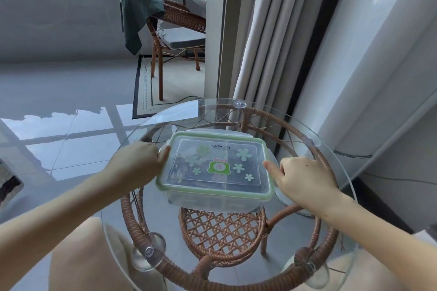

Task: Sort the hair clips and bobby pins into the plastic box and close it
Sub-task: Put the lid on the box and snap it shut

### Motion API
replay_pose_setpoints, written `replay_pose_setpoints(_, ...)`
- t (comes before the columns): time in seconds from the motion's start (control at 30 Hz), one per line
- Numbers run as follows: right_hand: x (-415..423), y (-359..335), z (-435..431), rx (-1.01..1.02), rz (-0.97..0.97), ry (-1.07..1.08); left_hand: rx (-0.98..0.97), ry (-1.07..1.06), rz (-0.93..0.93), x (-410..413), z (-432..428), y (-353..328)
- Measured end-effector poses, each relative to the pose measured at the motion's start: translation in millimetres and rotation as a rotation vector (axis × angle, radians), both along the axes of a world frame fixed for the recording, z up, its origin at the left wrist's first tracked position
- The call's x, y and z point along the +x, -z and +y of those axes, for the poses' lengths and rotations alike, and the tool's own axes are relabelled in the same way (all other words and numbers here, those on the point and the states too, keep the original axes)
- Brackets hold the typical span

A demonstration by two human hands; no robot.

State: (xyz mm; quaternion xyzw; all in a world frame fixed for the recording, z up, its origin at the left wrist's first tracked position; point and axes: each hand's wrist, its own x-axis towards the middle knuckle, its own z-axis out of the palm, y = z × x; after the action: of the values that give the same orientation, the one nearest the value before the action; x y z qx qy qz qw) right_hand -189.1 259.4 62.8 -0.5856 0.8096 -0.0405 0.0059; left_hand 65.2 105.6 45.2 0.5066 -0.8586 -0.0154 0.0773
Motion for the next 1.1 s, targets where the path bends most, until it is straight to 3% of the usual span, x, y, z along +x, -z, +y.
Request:
replay_pose_setpoints(0.2, -4, -9, -17, 0.285, -0.425, -0.004, 0.243, 0.147, -0.072, 1, -10, 6)
replay_pose_setpoints(0.3, -9, -9, -21, 0.325, -0.571, 0.046, 0.328, 0.132, -0.086, -1, -14, 7)
replay_pose_setpoints(0.37, -9, -7, -22, 0.334, -0.644, 0.058, 0.416, 0.093, -0.025, -3, -14, 9)
replay_pose_setpoints(0.47, -8, -4, -21, 0.319, -0.921, 0.094, 0.5, 0.073, 0.109, -4, -15, 14)
replay_pose_setpoints(0.53, -8, -5, -17, 0.289, -1.041, 0.09, 0.524, 0.073, 0.167, -1, -15, 15)
replay_pose_setpoints(0.63, -2, -4, -8, 0.308, -1.066, 0.054, 0.486, 0.092, 0.141, -2, -27, 10)
replay_pose_setpoints(0.77, 21, -10, -2, 0.625, -1.139, -0.063, 0.308, 0.165, 0.003, -32, -59, -8)
replay_pose_setpoints(0.83, 23, -25, -10, 0.612, -1.081, -0.145, 0.054, 0.209, -0.031, -49, -62, -19)
replay_pose_setpoints(0.87, 21, -32, -16, 0.46, -0.981, -0.125, -0.099, 0.212, -0.069, -51, -58, -21)
replay_pose_setpoints(0.93, 10, -38, -28, 0.076, -0.551, -0.082, -0.273, 0.185, -0.064, -47, -37, -22)
replay_pose_setpoints(1.0, 7, -28, -34, 0.001, -0.171, -0.106, -0.303, 0.124, -0.089, -31, -10, -18)
replay_pose_setpoints(1.1, 14, 3, -36, 0.073, -0.165, -0.202, -0.2, 0.048, -0.166, -4, 23, -2)
